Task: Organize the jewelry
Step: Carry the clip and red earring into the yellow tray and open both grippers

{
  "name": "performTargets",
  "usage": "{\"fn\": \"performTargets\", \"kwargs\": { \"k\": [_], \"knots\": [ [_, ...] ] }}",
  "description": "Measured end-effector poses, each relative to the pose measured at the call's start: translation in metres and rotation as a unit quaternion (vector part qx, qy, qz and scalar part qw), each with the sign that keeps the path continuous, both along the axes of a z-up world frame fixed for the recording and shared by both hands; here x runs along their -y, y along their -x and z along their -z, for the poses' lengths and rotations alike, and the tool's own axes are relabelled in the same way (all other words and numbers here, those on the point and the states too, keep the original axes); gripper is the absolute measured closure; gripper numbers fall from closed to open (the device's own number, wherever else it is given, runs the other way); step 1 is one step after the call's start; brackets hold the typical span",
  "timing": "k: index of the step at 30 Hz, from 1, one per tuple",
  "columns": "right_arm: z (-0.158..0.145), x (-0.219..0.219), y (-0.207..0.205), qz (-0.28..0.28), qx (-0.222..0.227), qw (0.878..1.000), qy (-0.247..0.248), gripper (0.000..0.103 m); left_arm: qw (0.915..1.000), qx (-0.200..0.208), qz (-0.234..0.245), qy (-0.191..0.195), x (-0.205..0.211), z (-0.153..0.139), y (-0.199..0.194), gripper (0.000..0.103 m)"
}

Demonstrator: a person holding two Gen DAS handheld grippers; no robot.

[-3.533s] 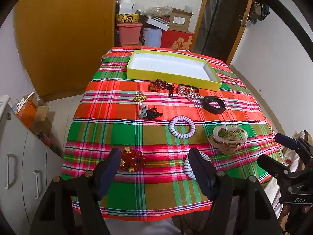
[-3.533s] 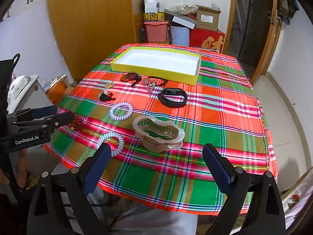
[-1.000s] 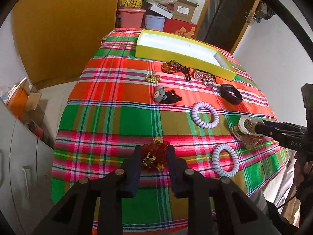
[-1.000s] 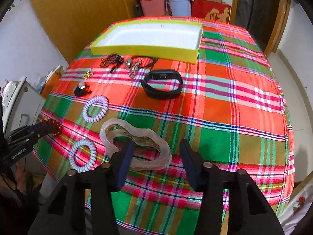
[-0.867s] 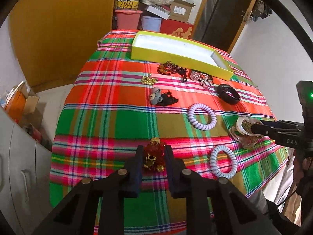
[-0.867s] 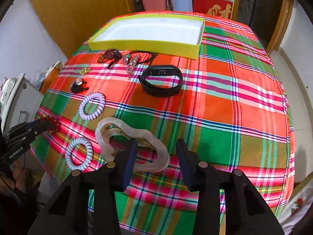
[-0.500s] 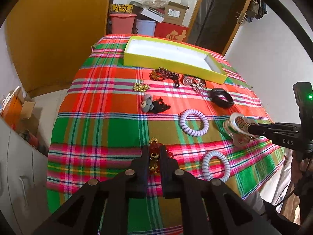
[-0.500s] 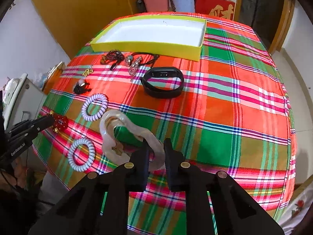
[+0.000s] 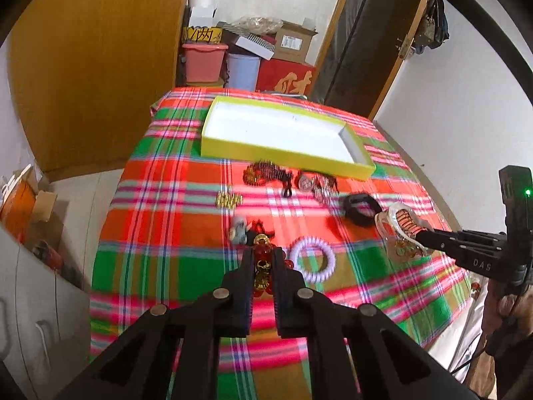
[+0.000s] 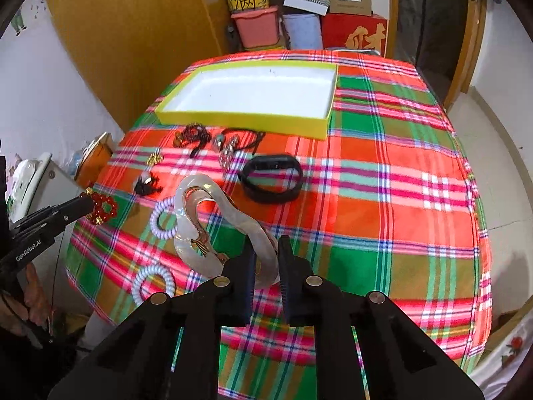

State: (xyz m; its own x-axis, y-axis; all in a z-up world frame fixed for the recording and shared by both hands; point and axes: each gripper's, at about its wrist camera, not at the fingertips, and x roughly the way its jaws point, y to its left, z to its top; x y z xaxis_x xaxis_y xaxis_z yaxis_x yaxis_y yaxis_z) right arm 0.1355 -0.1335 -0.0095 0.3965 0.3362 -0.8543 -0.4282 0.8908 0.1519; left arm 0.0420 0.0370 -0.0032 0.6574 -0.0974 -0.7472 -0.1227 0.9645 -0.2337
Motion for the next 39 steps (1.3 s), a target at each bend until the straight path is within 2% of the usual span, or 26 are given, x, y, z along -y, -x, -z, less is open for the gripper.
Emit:
{"fn": "performTargets", "kwargs": {
  "k": [14,23,29,39],
  "knots": [
    [-0.016,-0.026,-0.078,0.01,0.037,0.999,0.005,0.09,0.9993,0.037,-0.002,-0.004,-0.029,-0.023,-0.098,0.094],
    [-0.003,-0.037,-0.143,0.023,0.032,0.999,0.02,0.09,0.9997,0.025,-0.002,-0.007,-0.047,-0.008,-0.168,0.094],
    [0.016,-0.037,-0.167,0.029,0.011,0.999,0.028,0.09,0.9999,0.005,-0.005,-0.01,-0.056,0.014,-0.19,0.094],
    [0.032,-0.046,-0.177,0.025,-0.004,0.999,0.043,0.089,0.9992,-0.022,-0.021,-0.026,-0.061,0.033,-0.196,0.093]
  ]
}}
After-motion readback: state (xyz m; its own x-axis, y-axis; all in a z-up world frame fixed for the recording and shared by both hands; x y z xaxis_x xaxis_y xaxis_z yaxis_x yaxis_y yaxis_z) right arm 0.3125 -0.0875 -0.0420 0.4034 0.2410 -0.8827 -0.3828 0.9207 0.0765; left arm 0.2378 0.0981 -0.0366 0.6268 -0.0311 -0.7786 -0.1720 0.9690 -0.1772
